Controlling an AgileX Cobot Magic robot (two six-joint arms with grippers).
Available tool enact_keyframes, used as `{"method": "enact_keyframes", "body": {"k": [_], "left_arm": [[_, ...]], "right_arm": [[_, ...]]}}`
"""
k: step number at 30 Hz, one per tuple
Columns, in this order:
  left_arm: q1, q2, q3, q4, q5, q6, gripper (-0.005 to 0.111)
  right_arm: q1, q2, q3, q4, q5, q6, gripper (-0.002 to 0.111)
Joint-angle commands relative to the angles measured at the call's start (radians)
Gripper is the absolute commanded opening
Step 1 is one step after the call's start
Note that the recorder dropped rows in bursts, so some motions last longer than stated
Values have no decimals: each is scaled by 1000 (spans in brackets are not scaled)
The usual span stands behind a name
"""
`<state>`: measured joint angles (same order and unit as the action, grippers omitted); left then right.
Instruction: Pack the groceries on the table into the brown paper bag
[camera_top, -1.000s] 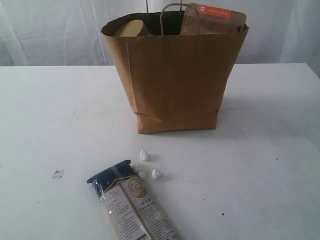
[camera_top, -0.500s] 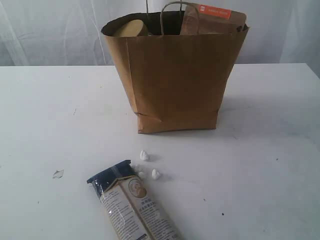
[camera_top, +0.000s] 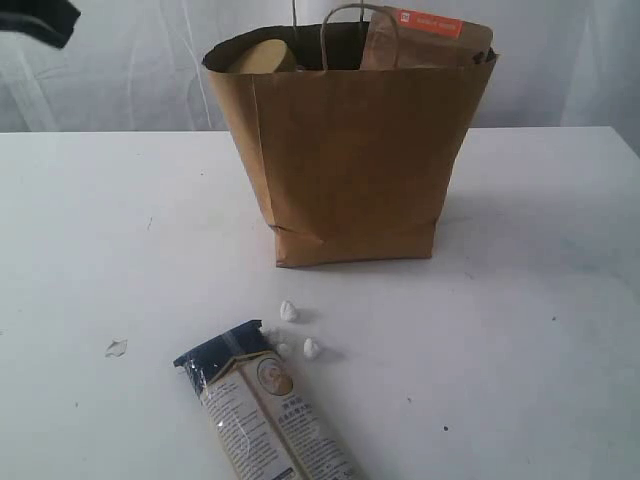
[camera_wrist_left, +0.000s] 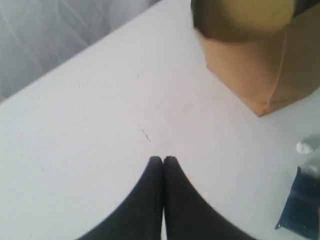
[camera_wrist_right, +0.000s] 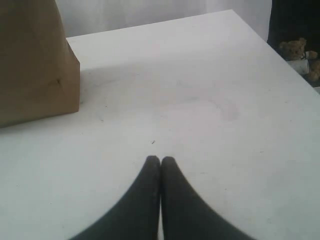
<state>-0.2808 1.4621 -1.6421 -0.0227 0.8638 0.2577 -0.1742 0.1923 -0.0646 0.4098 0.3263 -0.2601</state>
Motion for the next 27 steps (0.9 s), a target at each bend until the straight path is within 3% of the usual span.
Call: {"method": "enact_keyframes", "body": {"k": [1, 7, 10, 12, 15, 20, 24, 27], "left_arm": [[-1, -39, 196, 23, -39, -72, 0], [6, -300, 667, 31, -470, -222, 0], [53, -501, 920, 31, -821, -291, 0], [78, -581, 1024, 23, -924, -294, 0], [114, -693, 1131, 23, -940, -333, 0], [129, -902, 1326, 23, -810, -430, 0], [129, -1002, 1411, 23, -828, -496, 0], [129, -1024, 1457, 23, -880, -492, 0]], "right_arm": [[4, 4, 4, -5, -10, 2, 0], [4, 4, 4, 36, -88, -25, 0], [4, 4, 4, 275, -145, 64, 0], [4, 4, 4, 386, -147, 131, 0], [4, 4, 4, 508, -131, 239, 0], [4, 4, -27, 755, -160, 237, 0], [4, 27, -264, 835, -142, -53, 0], [4, 113, -442, 835, 1, -369, 0]]}}
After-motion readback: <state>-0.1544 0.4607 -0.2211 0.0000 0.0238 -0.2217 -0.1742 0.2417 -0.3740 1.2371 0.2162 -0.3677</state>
